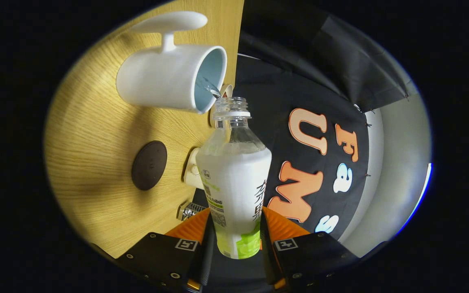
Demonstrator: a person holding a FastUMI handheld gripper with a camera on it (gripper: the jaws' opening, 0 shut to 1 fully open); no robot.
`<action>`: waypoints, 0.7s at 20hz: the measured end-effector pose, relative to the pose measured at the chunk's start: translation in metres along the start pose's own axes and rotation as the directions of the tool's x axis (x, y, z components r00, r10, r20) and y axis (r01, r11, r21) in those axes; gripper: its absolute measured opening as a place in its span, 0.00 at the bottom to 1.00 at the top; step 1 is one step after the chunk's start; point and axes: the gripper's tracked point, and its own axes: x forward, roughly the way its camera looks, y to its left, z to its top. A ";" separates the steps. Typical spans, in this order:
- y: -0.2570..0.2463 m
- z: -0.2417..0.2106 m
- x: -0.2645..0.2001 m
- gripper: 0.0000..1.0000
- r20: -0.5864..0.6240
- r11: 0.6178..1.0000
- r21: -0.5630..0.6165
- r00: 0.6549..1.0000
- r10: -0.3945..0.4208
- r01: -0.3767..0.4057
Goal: Take the bottle from table, then pour the juice into the cup, finally place the bottle on the coaster
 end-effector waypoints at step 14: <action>-0.008 -0.003 0.003 0.53 0.003 0.995 -0.101 1.000 0.001 -0.001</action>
